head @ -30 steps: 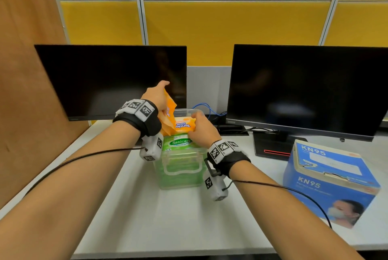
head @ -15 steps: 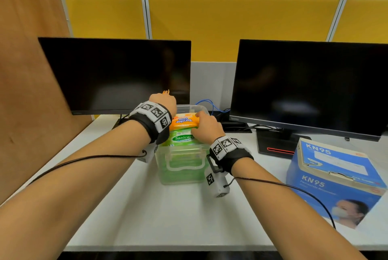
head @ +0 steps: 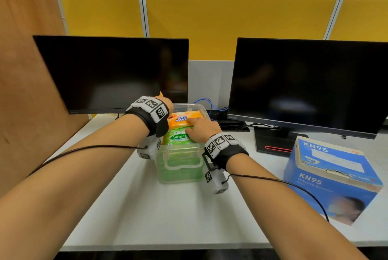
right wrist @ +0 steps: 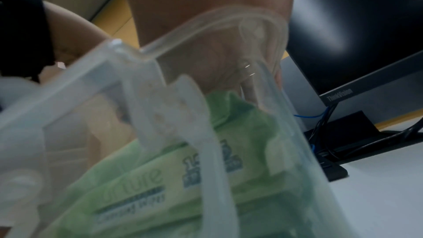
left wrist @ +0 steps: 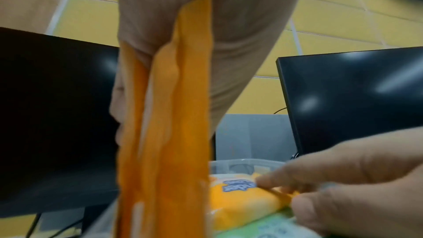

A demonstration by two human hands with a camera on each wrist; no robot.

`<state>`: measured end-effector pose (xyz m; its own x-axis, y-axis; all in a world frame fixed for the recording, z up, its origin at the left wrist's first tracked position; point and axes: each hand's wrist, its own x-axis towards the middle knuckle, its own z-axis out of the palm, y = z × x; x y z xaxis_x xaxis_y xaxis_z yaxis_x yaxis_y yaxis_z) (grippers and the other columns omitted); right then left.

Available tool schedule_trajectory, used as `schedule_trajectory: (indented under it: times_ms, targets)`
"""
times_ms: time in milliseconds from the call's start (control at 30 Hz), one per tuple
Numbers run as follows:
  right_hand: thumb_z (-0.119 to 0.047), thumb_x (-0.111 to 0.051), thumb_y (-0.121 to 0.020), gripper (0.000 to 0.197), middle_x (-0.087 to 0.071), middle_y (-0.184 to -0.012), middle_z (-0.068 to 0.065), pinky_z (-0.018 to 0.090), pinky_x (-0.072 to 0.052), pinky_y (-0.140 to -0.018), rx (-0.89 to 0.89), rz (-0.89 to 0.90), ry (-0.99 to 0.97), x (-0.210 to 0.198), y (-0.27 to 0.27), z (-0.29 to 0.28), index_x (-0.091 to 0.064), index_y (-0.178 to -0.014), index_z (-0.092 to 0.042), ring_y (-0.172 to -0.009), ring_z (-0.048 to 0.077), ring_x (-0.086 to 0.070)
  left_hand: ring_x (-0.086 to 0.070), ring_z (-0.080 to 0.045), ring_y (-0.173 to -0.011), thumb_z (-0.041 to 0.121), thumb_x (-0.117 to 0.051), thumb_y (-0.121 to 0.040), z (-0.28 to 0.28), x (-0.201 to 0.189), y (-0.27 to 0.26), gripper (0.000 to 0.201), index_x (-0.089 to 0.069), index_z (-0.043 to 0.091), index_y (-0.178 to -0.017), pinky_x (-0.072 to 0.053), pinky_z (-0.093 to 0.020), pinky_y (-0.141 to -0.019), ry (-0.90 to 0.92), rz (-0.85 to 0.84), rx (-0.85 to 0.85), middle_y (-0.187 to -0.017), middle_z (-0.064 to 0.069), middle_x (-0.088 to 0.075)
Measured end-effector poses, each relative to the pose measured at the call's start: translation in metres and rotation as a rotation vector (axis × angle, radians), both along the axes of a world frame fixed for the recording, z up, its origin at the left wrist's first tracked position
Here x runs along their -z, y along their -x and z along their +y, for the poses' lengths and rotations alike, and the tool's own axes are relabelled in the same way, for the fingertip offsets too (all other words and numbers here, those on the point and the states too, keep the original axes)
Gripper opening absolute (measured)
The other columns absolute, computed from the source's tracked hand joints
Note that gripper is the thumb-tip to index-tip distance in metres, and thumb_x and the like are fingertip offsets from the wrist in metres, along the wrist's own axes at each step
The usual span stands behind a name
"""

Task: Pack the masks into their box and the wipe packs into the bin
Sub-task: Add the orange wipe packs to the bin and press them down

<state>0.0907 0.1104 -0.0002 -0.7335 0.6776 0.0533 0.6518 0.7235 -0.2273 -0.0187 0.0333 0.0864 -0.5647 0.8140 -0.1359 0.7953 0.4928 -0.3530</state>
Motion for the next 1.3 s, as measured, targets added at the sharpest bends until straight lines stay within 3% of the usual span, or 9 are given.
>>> schedule_trajectory:
  times_ms: [67,200,367,600,700,833,967,1100,1300]
  targets:
    - [-0.045,-0.032,-0.096,0.048,-0.050,-0.137,0.009,0.054,-0.029,-0.106,0.027,-0.084,-0.012,0.000,0.004,0.001,-0.042,-0.139,-0.025,-0.125,0.031,-0.046,-0.063,-0.025,-0.084,0.014,-0.064,-0.084,-0.002,-0.003,-0.001,0.026,-0.062,0.001,-0.106,-0.054,-0.036,-0.086,0.002,0.009,0.008,-0.088,-0.006,-0.063]
    - [-0.037,-0.034,-0.098,0.038,-0.052,-0.131,0.009,0.054,-0.029,-0.106,0.049,0.022,0.003,0.002,0.005,0.001,-0.048,-0.131,-0.021,-0.120,0.030,-0.049,-0.053,-0.027,-0.122,0.016,-0.045,-0.099,0.009,-0.007,-0.013,0.038,-0.047,0.001,-0.134,-0.040,-0.035,-0.103,0.054,0.050,-0.004,-0.141,-0.017,-0.046]
    - [-0.026,-0.038,-0.099,0.028,-0.040,-0.139,0.009,0.055,-0.022,-0.112,-0.055,0.123,-0.088,0.001,-0.002,0.001,-0.058,-0.118,-0.022,-0.132,0.029,-0.034,-0.062,-0.024,-0.078,0.019,-0.067,-0.084,0.005,0.002,0.014,0.029,-0.064,0.003,-0.108,-0.053,-0.031,-0.083,0.037,0.001,-0.002,-0.087,-0.006,-0.063]
    - [-0.029,-0.029,-0.102,0.042,-0.023,-0.157,0.002,0.055,-0.007,-0.117,-0.137,-0.161,-0.129,0.002,0.006,0.004,-0.047,-0.139,-0.021,-0.144,0.023,-0.018,-0.055,-0.028,-0.120,0.009,-0.053,-0.094,0.017,0.008,0.010,0.019,-0.060,-0.001,-0.108,-0.037,-0.035,-0.104,0.092,0.037,-0.018,-0.108,-0.012,-0.063]
    - [-0.025,-0.031,-0.103,0.039,-0.042,-0.146,0.006,0.056,-0.010,-0.116,-0.124,-0.159,-0.145,0.001,0.005,0.002,-0.056,-0.130,-0.014,-0.135,0.025,-0.036,-0.061,-0.027,-0.105,0.013,-0.063,-0.088,0.018,0.010,0.020,0.032,-0.058,0.002,-0.117,-0.046,-0.032,-0.092,0.040,-0.048,-0.068,-0.102,-0.009,-0.060]
    - [-0.025,-0.032,-0.104,0.035,-0.053,-0.128,0.010,0.054,-0.013,-0.117,-0.122,-0.070,-0.206,0.000,0.001,0.001,-0.058,-0.125,-0.014,-0.124,0.027,-0.047,-0.066,-0.022,-0.070,0.031,-0.081,-0.059,0.027,0.022,0.046,0.036,-0.058,0.017,-0.084,-0.058,-0.039,-0.074,0.078,-0.042,-0.030,-0.076,-0.002,-0.066]
    - [-0.021,-0.035,-0.104,0.033,-0.059,-0.119,0.013,0.046,-0.023,-0.115,-0.111,0.127,-0.254,0.004,-0.001,0.004,-0.057,-0.128,-0.013,-0.117,0.029,-0.052,-0.064,-0.022,-0.076,0.034,-0.070,-0.073,0.011,0.013,0.034,0.021,-0.056,0.022,-0.083,-0.056,-0.035,-0.077,0.102,-0.032,0.007,-0.078,0.000,-0.063]
    - [-0.019,-0.042,-0.102,0.029,-0.061,-0.112,0.017,0.041,-0.049,-0.092,-0.052,0.264,-0.202,0.002,-0.004,0.000,-0.062,-0.121,-0.011,-0.105,0.031,-0.059,-0.065,-0.021,-0.076,0.038,-0.073,-0.066,0.016,0.018,0.042,0.028,-0.059,0.027,-0.088,-0.056,-0.035,-0.075,0.124,-0.051,0.022,-0.081,0.002,-0.066]
    - [-0.036,-0.040,-0.101,0.038,-0.053,-0.075,0.006,0.032,-0.047,-0.074,0.052,0.308,-0.052,0.004,0.000,0.000,-0.054,-0.077,-0.009,-0.072,0.020,-0.052,-0.067,-0.022,-0.064,0.039,-0.076,-0.048,0.040,0.038,0.064,0.035,-0.061,0.024,-0.075,-0.058,-0.039,-0.069,0.145,-0.092,0.023,-0.069,0.004,-0.068]
